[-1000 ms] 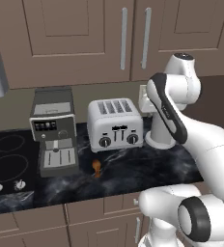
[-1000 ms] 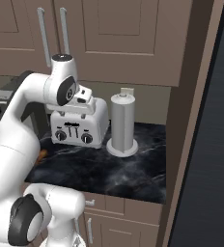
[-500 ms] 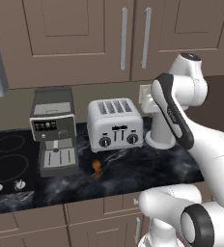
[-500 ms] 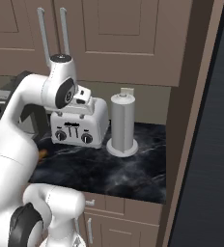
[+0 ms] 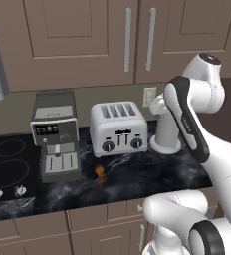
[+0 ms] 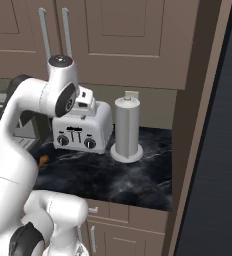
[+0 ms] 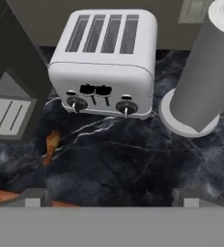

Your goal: Retrieve the tupperware from the cabinet, then place the raw meat into the tupperware to avoid contamination.

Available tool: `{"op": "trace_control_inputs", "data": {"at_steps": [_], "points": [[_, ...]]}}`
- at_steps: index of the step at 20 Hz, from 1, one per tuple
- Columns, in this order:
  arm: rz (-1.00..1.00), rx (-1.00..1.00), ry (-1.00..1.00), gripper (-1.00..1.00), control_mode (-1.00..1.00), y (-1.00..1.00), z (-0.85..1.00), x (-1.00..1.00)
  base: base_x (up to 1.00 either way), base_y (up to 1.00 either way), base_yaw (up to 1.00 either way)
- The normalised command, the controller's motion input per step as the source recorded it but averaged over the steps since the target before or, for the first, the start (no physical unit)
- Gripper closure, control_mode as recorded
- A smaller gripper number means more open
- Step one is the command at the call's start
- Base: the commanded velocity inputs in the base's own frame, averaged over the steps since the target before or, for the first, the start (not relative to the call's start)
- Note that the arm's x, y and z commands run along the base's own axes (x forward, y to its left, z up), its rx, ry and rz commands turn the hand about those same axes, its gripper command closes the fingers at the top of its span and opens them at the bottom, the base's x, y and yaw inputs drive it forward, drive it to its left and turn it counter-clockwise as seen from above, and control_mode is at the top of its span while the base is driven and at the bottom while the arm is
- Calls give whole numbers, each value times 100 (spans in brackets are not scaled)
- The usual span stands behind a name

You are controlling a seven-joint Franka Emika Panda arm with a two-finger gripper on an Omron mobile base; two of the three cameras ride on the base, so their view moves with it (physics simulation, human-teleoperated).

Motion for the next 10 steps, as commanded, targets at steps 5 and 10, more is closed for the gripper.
{"op": "trace_control_inputs", "data": {"at_steps": [5, 10], "points": [[3, 0, -12, -100, -100, 0, 29, -6, 0, 0, 0], [3, 0, -11, -100, -100, 0, 31, -2, 0, 0, 0]]}}
